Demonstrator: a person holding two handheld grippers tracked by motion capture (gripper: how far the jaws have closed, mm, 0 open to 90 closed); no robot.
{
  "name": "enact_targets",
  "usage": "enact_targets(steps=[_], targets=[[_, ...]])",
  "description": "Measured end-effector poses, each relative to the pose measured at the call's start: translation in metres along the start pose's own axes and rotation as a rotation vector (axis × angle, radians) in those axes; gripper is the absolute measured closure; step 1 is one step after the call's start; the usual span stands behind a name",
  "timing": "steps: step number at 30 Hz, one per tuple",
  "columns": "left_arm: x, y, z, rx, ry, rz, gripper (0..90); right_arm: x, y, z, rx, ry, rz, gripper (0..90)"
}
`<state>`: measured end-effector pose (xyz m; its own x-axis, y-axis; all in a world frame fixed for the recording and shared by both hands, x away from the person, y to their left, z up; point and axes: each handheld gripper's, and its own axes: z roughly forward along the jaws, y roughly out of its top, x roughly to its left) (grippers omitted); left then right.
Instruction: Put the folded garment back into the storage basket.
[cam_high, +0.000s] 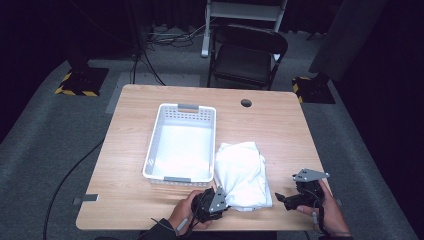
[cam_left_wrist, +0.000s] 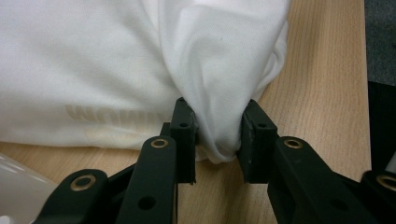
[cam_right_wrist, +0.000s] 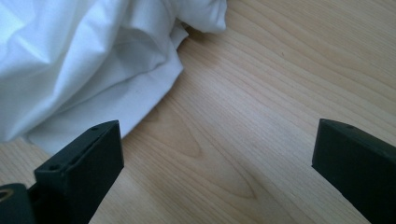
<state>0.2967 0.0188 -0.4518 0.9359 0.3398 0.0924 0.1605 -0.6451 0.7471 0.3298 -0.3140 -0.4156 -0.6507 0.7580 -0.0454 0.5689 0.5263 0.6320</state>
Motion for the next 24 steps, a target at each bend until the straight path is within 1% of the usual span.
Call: enact_targets(steps=[3,6,10,13,16,21,24], targets=[[0.0,0.0,0.0,0.0,0.0,0.0,70.6,0.003,0.006,-0.002,-0.008,0.009,-0.009,2.1],[0.0,0.0,0.0,0.0,0.0,0.0,70.6,0.004,0.01,-0.002,-0.009,0.007,-0.013,2.2],[0.0,0.0,0.0,0.001,-0.001,-0.002,70.6,0.007,0.019,-0.002,-0.005,0.007,-0.021,2.3],[0.0,0.0,0.0,0.0,0.001,0.001,70.6,0.008,0.023,-0.002,-0.009,0.01,-0.014,2.4],[0.0,0.0,0.0,0.001,0.0,0.0,70.6,0.009,0.03,-0.001,-0.019,0.019,-0.017,2.4],[0.0,0.0,0.0,0.0,0.0,0.002,70.6,0.01,0.037,0.0,-0.025,0.02,-0.022,2.5],[0.0,0.0,0.0,0.001,0.0,0.001,70.5,0.011,0.043,0.001,-0.031,0.029,-0.024,2.5]])
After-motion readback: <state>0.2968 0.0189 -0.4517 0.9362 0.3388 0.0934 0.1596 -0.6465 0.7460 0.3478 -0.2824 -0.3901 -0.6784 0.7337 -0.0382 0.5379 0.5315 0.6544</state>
